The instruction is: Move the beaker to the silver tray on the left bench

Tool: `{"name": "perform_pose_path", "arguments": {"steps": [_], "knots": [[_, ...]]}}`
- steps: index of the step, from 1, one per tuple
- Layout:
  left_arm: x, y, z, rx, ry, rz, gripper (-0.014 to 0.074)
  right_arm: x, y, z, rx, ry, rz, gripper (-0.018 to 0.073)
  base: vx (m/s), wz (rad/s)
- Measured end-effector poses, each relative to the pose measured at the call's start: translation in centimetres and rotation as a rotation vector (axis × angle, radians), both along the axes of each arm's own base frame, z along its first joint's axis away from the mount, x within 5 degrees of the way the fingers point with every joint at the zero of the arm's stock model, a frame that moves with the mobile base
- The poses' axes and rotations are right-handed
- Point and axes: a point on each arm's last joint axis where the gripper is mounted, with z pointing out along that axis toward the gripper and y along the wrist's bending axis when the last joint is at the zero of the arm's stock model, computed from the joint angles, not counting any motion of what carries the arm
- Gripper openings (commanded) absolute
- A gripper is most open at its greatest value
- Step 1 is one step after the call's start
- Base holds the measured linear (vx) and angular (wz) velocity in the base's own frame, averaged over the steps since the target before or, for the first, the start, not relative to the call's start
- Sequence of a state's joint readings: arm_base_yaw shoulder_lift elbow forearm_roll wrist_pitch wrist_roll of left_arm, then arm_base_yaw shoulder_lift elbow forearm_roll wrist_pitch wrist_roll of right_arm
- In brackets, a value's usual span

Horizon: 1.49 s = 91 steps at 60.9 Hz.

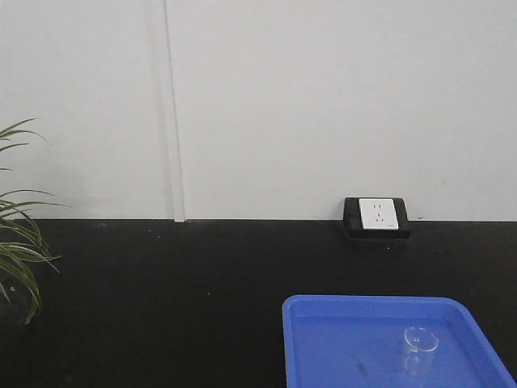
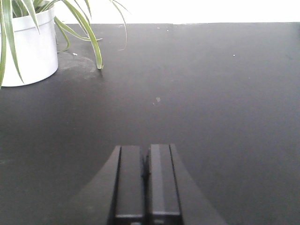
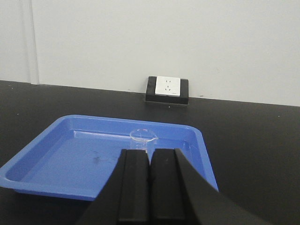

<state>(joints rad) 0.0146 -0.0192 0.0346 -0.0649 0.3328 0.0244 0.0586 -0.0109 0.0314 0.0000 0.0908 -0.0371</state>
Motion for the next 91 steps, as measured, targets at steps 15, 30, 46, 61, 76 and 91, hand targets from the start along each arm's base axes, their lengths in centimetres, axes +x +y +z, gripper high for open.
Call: {"name": "perform_pose_path", "arguments": {"steps": [15,30,46,61,76,91], "knots": [[0.0,0.0,0.0,0.000,0.000,0.000,0.0001,0.0,0.0,0.0,0.000,0.000,0.000,-0.0011,0.00,0.00],[0.0,0.0,0.0,0.000,0.000,0.000,0.0001,0.0,0.0,0.0,0.000,0.001,0.000,-0.0011,0.00,0.00],[0.0,0.0,0.0,0.000,0.000,0.000,0.0001,0.0,0.0,0.0,0.000,0.001,0.000,-0.0011,0.00,0.00],[0.0,0.0,0.0,0.000,0.000,0.000,0.0001,0.0,0.0,0.1,0.006,-0.008,0.000,-0.0011,0.00,0.00],[0.0,0.0,0.0,0.000,0.000,0.000,0.0001,0.0,0.0,1.0,0.045,-0.111,0.001,-0.0011,0.00,0.00],[0.0,0.0,0.0,0.000,0.000,0.000,0.0001,-0.3,-0.1,2.8,0.139,-0.208,0.005,-0.0010,0.00,0.00]]}}
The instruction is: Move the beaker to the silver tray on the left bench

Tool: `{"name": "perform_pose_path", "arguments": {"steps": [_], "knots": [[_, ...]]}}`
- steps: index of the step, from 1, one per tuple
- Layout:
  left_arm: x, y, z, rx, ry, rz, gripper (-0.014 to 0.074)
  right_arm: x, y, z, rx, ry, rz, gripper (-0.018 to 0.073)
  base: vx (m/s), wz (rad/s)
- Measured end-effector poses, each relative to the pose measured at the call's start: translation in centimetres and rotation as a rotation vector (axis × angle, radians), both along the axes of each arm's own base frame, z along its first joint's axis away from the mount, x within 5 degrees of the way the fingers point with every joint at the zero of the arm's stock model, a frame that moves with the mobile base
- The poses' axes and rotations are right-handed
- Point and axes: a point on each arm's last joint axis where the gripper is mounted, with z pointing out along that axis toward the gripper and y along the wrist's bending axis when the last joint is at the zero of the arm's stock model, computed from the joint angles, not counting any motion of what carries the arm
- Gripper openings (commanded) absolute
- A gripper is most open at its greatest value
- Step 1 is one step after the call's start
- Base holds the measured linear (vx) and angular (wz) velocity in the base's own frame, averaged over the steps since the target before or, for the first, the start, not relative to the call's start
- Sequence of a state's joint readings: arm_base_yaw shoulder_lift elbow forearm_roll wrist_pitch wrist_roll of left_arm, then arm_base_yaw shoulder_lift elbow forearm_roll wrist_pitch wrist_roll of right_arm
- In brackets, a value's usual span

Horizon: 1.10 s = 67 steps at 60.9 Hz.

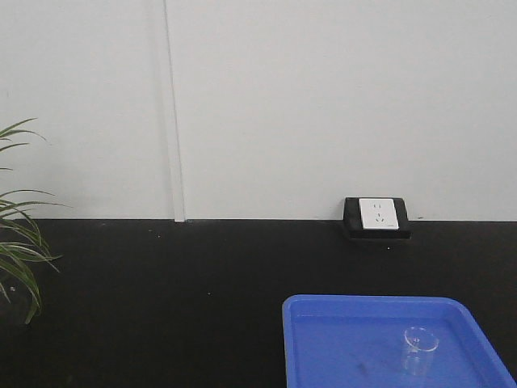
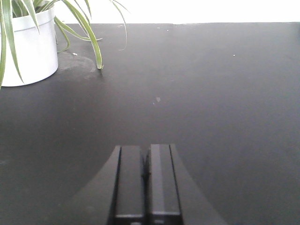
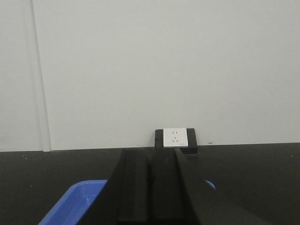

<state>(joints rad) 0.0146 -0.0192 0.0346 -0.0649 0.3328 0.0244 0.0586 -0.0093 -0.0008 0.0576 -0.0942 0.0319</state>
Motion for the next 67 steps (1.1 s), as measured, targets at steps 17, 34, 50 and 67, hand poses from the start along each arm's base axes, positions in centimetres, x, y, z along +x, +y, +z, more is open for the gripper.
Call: {"name": "perform_pose_path", "arguments": {"steps": [17,34,50,67], "knots": [[0.0,0.0,0.0,0.000,0.000,0.000,0.0001,0.4,0.0,6.9,-0.064,-0.059,-0.014,-0.0003,0.00,0.00],[0.0,0.0,0.0,0.000,0.000,0.000,0.0001,3.7,0.2,6.5,-0.125,0.104,-0.016,0.0029,0.00,0.00],[0.0,0.0,0.0,0.000,0.000,0.000,0.0001,6.6,0.4,4.5,-0.137,0.291,-0.006,0.0148,0.00,0.00],[0.0,0.0,0.0,0.000,0.000,0.000,0.0001,9.3,0.1,2.9,-0.136,0.384,-0.029,0.0382,0.00,0.00]]}}
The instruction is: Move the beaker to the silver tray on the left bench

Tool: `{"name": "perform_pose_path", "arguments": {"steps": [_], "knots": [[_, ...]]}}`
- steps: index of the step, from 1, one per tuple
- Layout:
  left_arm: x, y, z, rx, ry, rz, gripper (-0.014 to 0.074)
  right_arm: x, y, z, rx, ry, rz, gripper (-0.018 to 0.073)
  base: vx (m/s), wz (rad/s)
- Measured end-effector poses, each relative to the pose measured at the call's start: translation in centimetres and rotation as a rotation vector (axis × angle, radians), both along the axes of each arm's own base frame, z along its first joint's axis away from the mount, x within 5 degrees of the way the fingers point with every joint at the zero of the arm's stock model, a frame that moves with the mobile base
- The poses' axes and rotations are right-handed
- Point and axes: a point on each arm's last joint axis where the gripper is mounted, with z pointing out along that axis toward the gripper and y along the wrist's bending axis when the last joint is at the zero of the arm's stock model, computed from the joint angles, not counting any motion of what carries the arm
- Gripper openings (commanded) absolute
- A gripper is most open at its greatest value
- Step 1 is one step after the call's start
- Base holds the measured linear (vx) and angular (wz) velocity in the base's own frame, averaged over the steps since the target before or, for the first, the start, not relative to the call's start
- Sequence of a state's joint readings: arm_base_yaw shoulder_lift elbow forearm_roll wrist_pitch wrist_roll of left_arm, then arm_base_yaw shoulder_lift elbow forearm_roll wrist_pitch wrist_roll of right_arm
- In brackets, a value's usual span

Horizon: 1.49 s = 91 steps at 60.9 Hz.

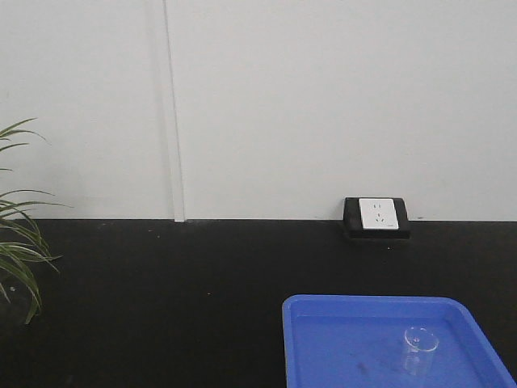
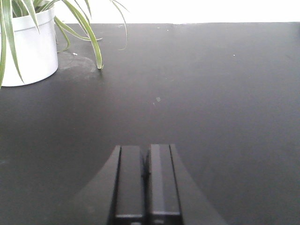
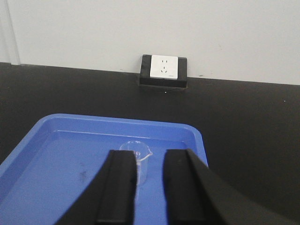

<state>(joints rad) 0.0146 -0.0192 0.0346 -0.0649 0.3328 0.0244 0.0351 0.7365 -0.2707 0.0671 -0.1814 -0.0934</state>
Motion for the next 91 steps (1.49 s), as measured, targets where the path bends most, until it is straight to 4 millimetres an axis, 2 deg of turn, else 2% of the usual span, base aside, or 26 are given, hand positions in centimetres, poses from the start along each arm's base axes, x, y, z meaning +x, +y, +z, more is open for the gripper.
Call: {"name": "perform_pose_path", "arguments": {"steps": [9,21,36,48,59,77,91], "knots": [[0.0,0.0,0.0,0.000,0.000,0.000,0.0001,1.4,0.0,-0.3,0.001,-0.035,-0.009,0.0455,0.00,0.00],[0.0,0.0,0.0,0.000,0.000,0.000,0.0001,2.9,0.0,-1.0,0.064,-0.043,-0.027,0.0460,0.00,0.00],[0.0,0.0,0.0,0.000,0.000,0.000,0.0001,5.1,0.1,-5.0,0.059,0.152,-0.026,0.0460,0.00,0.00],[0.0,0.0,0.0,0.000,0.000,0.000,0.0001,7.1,0.8,-8.7,-0.030,0.244,0.069,0.0460,0.00,0.00],[0.0,0.0,0.0,0.000,0.000,0.000,0.0001,8.9,1.2,-10.4,-0.039,0.202,0.118,0.0491,0.00,0.00],[0.0,0.0,0.0,0.000,0.000,0.000,0.0001,13.7,1.4,-12.3,-0.005,0.214,0.106,0.0596,0.00,0.00],[0.0,0.0,0.0,0.000,0.000,0.000,0.0001,16.3,1.5,-13.8,-0.003,0.231,0.104,0.0598,0.00,0.00]]}}
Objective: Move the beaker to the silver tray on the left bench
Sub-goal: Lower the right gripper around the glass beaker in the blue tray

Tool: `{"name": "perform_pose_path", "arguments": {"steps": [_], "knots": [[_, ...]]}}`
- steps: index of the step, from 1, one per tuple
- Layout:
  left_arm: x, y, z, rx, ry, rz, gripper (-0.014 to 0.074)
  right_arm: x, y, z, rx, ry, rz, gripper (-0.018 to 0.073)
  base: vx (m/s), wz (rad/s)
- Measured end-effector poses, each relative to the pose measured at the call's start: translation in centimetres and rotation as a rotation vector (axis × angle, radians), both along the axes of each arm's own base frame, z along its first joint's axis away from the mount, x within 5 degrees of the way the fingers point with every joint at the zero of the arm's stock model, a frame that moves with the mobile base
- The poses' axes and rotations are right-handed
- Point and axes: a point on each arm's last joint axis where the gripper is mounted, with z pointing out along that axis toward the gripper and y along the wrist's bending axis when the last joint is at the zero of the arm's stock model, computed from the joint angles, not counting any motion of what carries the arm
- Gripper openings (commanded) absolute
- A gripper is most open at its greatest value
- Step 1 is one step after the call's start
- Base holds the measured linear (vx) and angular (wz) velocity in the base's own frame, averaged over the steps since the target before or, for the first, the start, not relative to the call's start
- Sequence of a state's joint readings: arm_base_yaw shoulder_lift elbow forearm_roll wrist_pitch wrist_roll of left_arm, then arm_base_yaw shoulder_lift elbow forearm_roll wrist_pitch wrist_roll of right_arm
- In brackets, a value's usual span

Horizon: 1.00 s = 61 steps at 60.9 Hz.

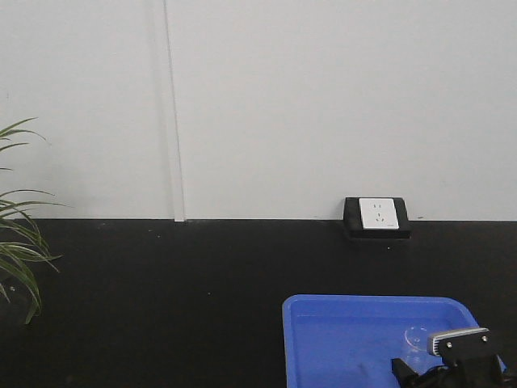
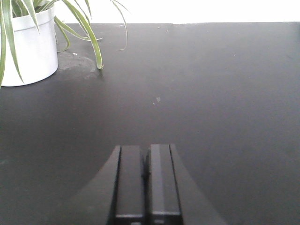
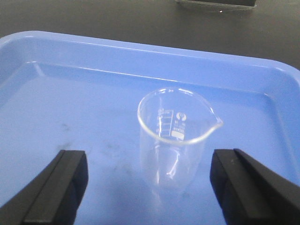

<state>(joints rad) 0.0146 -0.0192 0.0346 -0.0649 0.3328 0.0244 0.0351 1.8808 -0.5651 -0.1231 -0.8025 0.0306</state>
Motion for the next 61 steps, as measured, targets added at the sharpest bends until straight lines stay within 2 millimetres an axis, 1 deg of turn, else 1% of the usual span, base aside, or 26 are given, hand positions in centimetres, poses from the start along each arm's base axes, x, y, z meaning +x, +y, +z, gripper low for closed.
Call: {"name": "perform_pose_path", "arguments": {"steps": [22,33,41,53,58,61], "knots": [[0.0,0.0,0.0,0.000,0.000,0.000,0.0001,3.5,0.1,-1.9,0.001,0.001,-0.002,0.0592,0.00,0.00],[0.0,0.0,0.0,0.000,0.000,0.000,0.0001,4.5,0.1,-2.4,0.001,-0.004,-0.002,0.0579,0.00,0.00],[0.0,0.0,0.0,0.000,0.000,0.000,0.0001,5.3,0.2,-2.5,0.001,-0.018,-0.002,0.0547,0.00,0.00],[0.0,0.0,0.0,0.000,0.000,0.000,0.0001,6.4,0.2,-3.3,0.001,-0.017,-0.002,0.0507,0.00,0.00],[0.0,0.0,0.0,0.000,0.000,0.000,0.0001,6.4,0.2,-3.5,0.001,-0.014,-0.002,0.0471,0.00,0.00],[0.0,0.0,0.0,0.000,0.000,0.000,0.0001,6.5,0.2,-3.5,0.001,-0.014,-0.002,0.0423,0.00,0.00]]}}
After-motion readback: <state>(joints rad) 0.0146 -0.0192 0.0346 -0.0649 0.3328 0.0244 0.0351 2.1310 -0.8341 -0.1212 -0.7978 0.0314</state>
